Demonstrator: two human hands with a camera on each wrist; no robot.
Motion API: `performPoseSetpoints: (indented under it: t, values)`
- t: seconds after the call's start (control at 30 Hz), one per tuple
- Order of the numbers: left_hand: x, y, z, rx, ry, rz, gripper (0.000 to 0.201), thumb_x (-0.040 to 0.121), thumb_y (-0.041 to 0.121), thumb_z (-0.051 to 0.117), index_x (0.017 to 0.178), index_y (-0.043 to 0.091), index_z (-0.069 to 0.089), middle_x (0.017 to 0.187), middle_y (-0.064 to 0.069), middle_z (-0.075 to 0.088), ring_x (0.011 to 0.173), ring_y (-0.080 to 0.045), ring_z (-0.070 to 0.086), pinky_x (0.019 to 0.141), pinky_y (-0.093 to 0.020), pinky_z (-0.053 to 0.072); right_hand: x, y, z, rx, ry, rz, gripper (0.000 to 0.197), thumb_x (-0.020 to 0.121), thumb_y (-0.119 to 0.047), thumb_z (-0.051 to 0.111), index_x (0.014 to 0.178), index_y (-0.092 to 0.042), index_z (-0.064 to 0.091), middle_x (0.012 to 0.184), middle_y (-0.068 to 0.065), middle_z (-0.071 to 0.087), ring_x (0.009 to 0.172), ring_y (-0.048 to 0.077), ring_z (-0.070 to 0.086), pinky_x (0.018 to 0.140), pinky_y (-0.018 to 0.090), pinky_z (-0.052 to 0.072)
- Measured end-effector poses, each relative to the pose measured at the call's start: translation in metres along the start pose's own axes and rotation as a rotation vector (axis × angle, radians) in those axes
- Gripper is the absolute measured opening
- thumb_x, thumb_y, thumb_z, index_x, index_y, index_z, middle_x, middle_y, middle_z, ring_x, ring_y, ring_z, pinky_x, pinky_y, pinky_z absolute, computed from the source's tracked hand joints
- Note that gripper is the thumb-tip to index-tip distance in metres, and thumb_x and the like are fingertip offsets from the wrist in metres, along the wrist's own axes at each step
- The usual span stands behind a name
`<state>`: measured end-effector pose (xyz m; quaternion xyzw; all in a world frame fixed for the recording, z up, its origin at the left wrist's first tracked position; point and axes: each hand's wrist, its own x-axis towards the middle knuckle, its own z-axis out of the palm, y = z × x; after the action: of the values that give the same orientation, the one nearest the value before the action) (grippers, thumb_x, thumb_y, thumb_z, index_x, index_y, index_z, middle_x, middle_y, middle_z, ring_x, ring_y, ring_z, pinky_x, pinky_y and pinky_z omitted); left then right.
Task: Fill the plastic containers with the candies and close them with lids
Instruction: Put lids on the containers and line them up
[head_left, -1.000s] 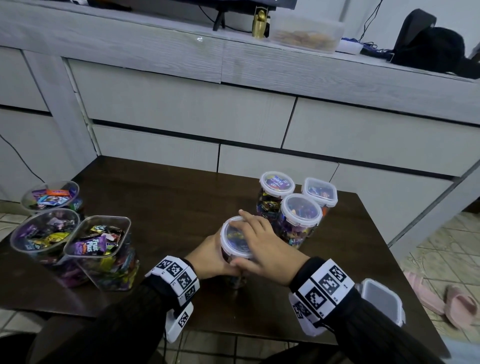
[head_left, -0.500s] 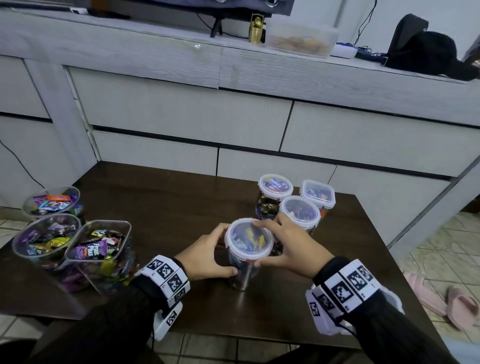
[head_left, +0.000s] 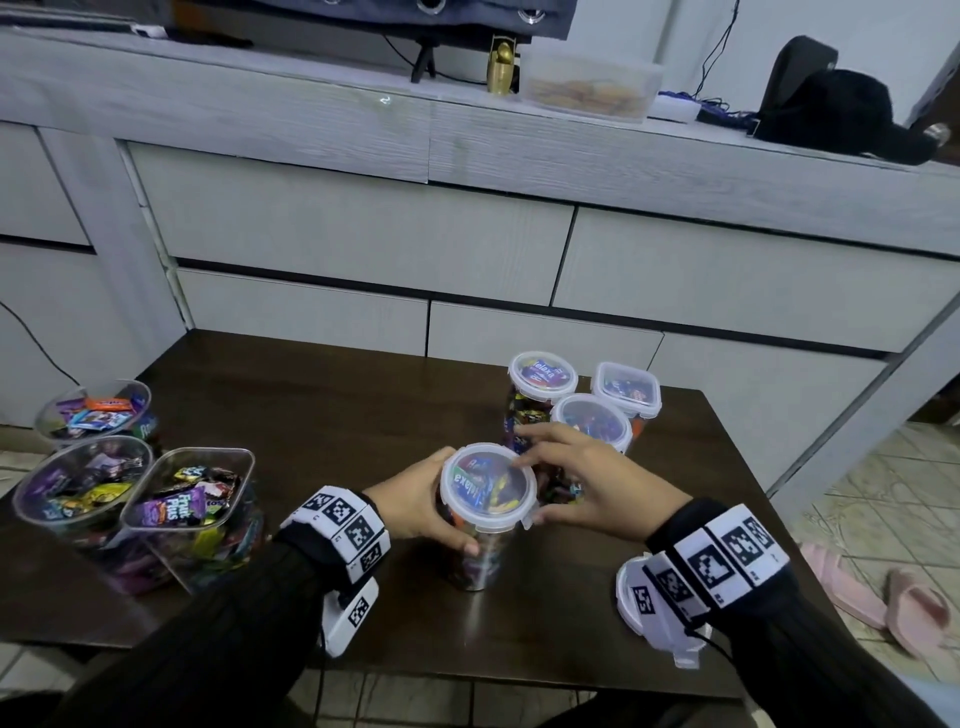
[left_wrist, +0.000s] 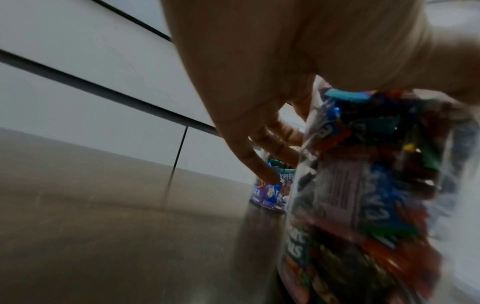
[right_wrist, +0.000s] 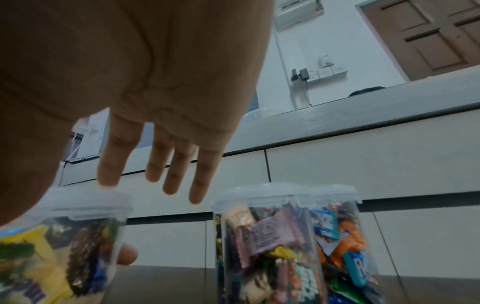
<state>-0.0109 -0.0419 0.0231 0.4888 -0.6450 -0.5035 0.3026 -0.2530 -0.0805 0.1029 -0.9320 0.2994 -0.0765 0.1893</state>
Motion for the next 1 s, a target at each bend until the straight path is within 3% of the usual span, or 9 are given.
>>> performPoseSetpoints:
  t: [0.1, 0.23, 0.4, 0.5, 0.63, 0.7, 0.77, 0.87, 1.0]
  values:
    - [0.001, 0.004, -0.009, 0.019, -0.072, -0.009, 0.098, 0.059, 0.005, 0.091, 0.141, 0.02, 0.039, 0.134, 0.001, 0.056, 0.127, -0.011, 0.051, 0.111, -0.033, 0.039, 0.009, -0.004, 0.0, 0.006, -0.047, -0.06, 0.072, 0.079, -0.031, 0.076, 0.141, -0.037, 0.039, 0.155, -0.012, 0.025, 0.14, 0.002, 0.026, 0.114, 0.025, 0.025]
    - [-0.005, 0.003, -0.005, -0.088, -0.088, -0.014, 0.092, 0.065, -0.003, 0.085, 0.138, 0.027, 0.036, 0.129, 0.005, 0.06, 0.123, -0.007, 0.055, 0.102, -0.022, 0.045, 0.014, -0.01, 0.01, -0.088, -0.066, -0.079, 0.062, 0.086, -0.036, 0.068, 0.142, -0.033, 0.041, 0.153, -0.007, 0.031, 0.142, 0.006, 0.025, 0.117, 0.031, 0.024]
    - [-0.005, -0.001, 0.003, -0.192, -0.045, -0.006, 0.081, 0.065, -0.01, 0.083, 0.132, 0.019, 0.047, 0.121, 0.001, 0.068, 0.119, -0.015, 0.06, 0.097, -0.025, 0.049, 0.01, -0.019, 0.026, -0.191, 0.046, -0.096, 0.056, 0.089, -0.042, 0.06, 0.14, -0.025, 0.044, 0.15, -0.002, 0.038, 0.138, 0.014, 0.031, 0.114, 0.032, 0.027]
    - [-0.003, -0.003, 0.004, -0.174, -0.042, -0.016, 0.085, 0.059, -0.004, 0.087, 0.131, 0.02, 0.049, 0.121, -0.001, 0.067, 0.118, -0.015, 0.061, 0.103, -0.032, 0.048, 0.005, -0.02, 0.022, 0.015, 0.086, -0.027, 0.067, 0.079, -0.043, 0.073, 0.137, -0.026, 0.045, 0.145, -0.007, 0.041, 0.133, 0.007, 0.035, 0.112, 0.026, 0.029]
    - [-0.004, -0.003, 0.014, -0.151, -0.03, -0.009, 0.085, 0.055, 0.008, 0.091, 0.129, 0.021, 0.052, 0.118, -0.002, 0.069, 0.114, -0.017, 0.064, 0.103, -0.041, 0.049, 0.004, -0.027, 0.029, 0.27, 0.034, 0.171, 0.105, 0.072, -0.054, 0.074, 0.151, -0.021, 0.013, 0.157, -0.004, 0.02, 0.142, 0.005, 0.021, 0.118, 0.03, 0.023]
    - [-0.005, -0.004, 0.02, -0.161, -0.022, 0.004, 0.084, 0.056, 0.008, 0.092, 0.129, 0.022, 0.052, 0.118, -0.003, 0.069, 0.113, -0.019, 0.065, 0.099, -0.041, 0.051, 0.004, -0.033, 0.043, 0.275, 0.034, 0.233, 0.111, 0.078, -0.059, 0.066, 0.152, -0.019, -0.006, 0.16, -0.004, 0.007, 0.145, 0.007, 0.012, 0.119, 0.029, 0.018]
    - [-0.006, -0.005, 0.023, -0.165, -0.004, 0.022, 0.086, 0.057, 0.008, 0.092, 0.131, 0.024, 0.05, 0.121, -0.002, 0.068, 0.115, -0.018, 0.064, 0.097, -0.035, 0.053, 0.004, -0.037, 0.051, 0.305, 0.078, 0.274, 0.111, 0.08, -0.056, 0.065, 0.15, -0.02, -0.013, 0.16, -0.004, 0.008, 0.145, 0.007, 0.016, 0.119, 0.031, 0.022]
    - [-0.008, -0.007, 0.028, -0.167, 0.018, 0.033, 0.087, 0.056, 0.009, 0.093, 0.131, 0.021, 0.05, 0.12, -0.002, 0.069, 0.114, -0.018, 0.064, 0.097, -0.035, 0.052, 0.004, -0.037, 0.048, 0.336, 0.111, 0.283, 0.105, 0.078, -0.05, 0.07, 0.152, -0.022, 0.001, 0.157, -0.004, 0.019, 0.141, 0.009, 0.024, 0.117, 0.033, 0.026]
    - [-0.009, -0.009, 0.041, -0.155, 0.048, 0.086, 0.096, 0.054, 0.009, 0.093, 0.135, 0.017, 0.043, 0.124, -0.004, 0.065, 0.118, -0.016, 0.061, 0.102, -0.034, 0.048, -0.003, -0.038, 0.041, 0.1, 0.046, 0.206, 0.096, 0.071, -0.06, 0.07, 0.147, -0.026, 0.022, 0.151, -0.006, 0.024, 0.135, 0.013, 0.025, 0.113, 0.03, 0.025]
